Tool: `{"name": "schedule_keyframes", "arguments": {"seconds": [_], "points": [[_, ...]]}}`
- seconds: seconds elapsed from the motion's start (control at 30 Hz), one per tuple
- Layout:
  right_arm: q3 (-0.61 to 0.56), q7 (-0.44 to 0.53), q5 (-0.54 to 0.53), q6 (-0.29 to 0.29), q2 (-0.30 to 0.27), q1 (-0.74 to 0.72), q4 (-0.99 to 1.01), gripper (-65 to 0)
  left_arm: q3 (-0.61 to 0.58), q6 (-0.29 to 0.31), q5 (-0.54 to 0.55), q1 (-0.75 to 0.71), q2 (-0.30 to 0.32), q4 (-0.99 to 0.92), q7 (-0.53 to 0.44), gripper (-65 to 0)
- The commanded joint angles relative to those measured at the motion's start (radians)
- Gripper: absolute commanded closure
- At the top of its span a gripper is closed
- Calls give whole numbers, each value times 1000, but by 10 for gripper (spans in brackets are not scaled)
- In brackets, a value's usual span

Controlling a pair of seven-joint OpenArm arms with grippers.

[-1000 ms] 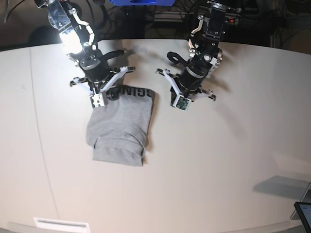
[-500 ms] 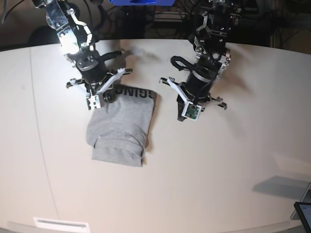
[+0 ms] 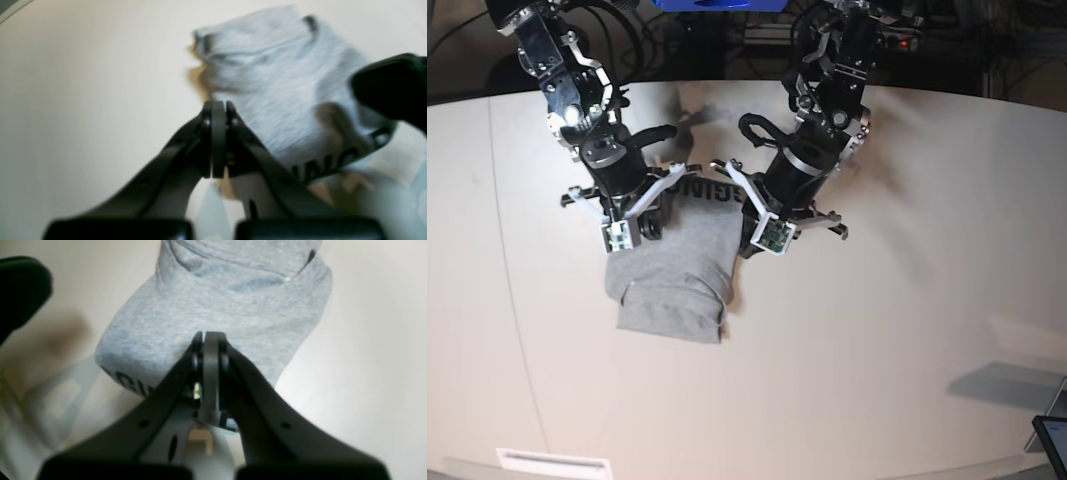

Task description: Fold the T-shirt properly

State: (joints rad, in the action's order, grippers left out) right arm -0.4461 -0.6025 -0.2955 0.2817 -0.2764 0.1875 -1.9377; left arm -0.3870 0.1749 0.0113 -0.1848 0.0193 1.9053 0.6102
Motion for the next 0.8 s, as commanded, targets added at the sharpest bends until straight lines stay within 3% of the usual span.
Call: {"name": "schedule_keyframes", "arguments": {"seconds": [0.0, 0.33, 0.77], "points": [[3, 17, 5, -2, -2, -9, -1, 0, 0, -8, 0, 17, -5, -8, -17, 0], [5, 26, 5, -2, -2, -10, 137, 0, 13, -8, -6, 29, -29, -186, -23, 0], [5, 25, 5, -2, -2, -6, 152, 0, 15, -8, -4, 48, 24, -215, -25, 0]]}}
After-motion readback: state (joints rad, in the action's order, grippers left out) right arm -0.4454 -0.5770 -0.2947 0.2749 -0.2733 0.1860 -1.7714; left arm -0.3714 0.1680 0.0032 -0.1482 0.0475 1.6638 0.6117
